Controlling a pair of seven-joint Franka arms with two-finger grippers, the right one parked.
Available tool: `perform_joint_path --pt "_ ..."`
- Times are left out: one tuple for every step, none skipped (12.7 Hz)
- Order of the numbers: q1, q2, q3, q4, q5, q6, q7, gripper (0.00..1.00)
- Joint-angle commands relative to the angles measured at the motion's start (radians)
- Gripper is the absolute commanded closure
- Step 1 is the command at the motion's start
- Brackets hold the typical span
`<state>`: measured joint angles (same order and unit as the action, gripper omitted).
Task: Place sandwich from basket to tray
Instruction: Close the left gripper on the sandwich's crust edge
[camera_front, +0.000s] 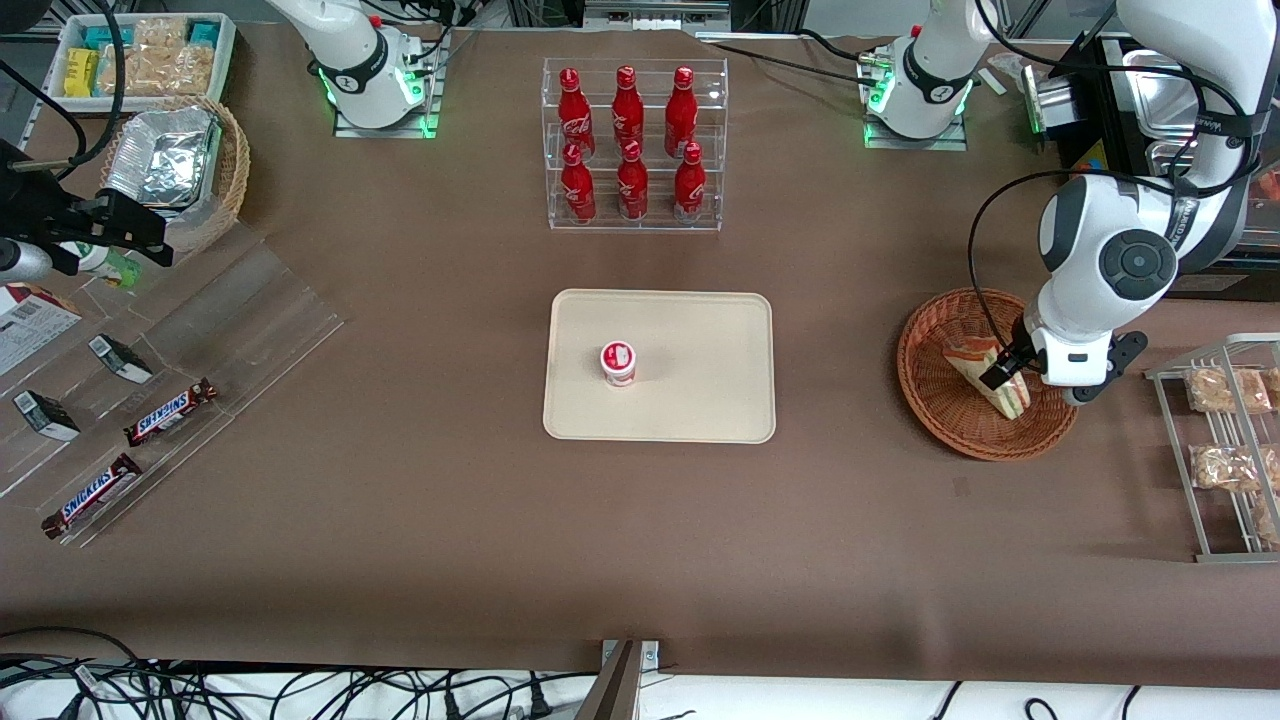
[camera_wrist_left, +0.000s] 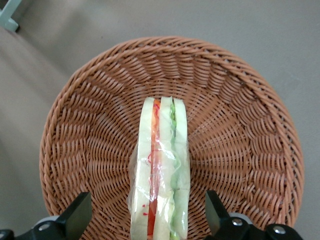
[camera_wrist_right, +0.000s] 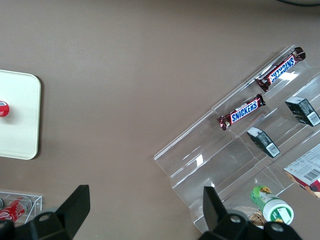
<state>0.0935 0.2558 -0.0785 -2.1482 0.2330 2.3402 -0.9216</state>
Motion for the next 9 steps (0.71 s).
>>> perform_joint_path --pt "0.000 -0.016 -0.009 -0.038 0.028 0.030 -0.054 0.00" --pt "-0.001 -0.016 -0.020 -0.045 0.028 0.048 -0.077 0.00" --pt "-0.001 -0.013 -0.035 -0.056 0.028 0.056 -0.094 0.00" --pt "-0.002 -0.013 -0.037 -0.061 0.028 0.065 -0.094 0.00" --pt "-0.003 -0.013 -0.037 -0.070 0.028 0.070 -0.094 0.00" --pt "-0.002 -0.012 -0.037 -0.076 0.029 0.079 -0.085 0.00" --pt "0.000 -0.013 -0.037 -0.082 0.032 0.079 -0.074 0.00" --pt "0.003 -0.013 -0.037 -0.084 0.054 0.079 -0.074 0.00" --pt "0.005 -0.012 -0.037 -0.084 0.072 0.079 -0.074 0.00"
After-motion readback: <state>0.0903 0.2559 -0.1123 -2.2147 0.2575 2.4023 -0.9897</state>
